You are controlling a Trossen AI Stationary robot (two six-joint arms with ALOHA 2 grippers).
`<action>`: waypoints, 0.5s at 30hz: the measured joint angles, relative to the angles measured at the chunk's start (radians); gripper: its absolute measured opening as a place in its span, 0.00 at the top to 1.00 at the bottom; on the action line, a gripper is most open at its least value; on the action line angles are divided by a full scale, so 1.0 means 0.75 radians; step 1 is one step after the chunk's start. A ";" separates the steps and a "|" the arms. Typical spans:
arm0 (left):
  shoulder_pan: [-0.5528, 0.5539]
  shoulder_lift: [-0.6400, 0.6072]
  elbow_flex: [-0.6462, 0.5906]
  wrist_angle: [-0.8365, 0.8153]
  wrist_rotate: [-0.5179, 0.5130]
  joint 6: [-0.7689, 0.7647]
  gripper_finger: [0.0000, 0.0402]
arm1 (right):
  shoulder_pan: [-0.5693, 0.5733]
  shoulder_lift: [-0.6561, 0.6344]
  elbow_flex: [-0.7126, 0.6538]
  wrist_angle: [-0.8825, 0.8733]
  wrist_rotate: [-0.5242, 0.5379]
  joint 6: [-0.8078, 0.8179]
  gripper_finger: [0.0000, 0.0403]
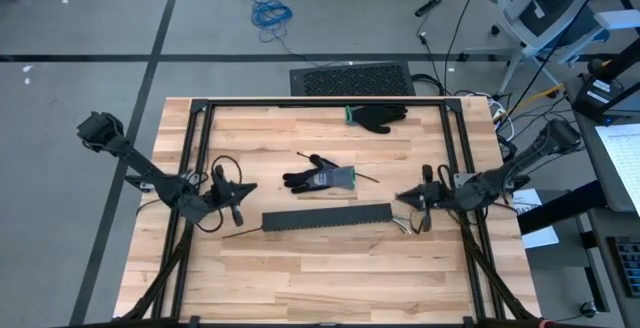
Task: Ziptie cables
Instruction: Return to Home Position
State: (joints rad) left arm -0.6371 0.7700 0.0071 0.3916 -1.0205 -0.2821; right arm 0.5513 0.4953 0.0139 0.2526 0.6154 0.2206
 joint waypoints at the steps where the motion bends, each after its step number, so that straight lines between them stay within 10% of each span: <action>1: 0.000 0.000 0.000 -0.028 -0.007 -0.003 1.00 | -0.025 -0.015 0.000 -0.038 0.034 -0.030 1.00; 15: 0.000 0.133 -0.001 -0.486 -0.083 -0.521 1.00 | -0.258 0.124 0.001 -0.261 0.287 -0.164 1.00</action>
State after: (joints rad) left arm -0.6373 0.8696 0.0067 0.0271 -1.0829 -0.6729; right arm 0.3580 0.5881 0.0147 0.0568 0.8307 0.0976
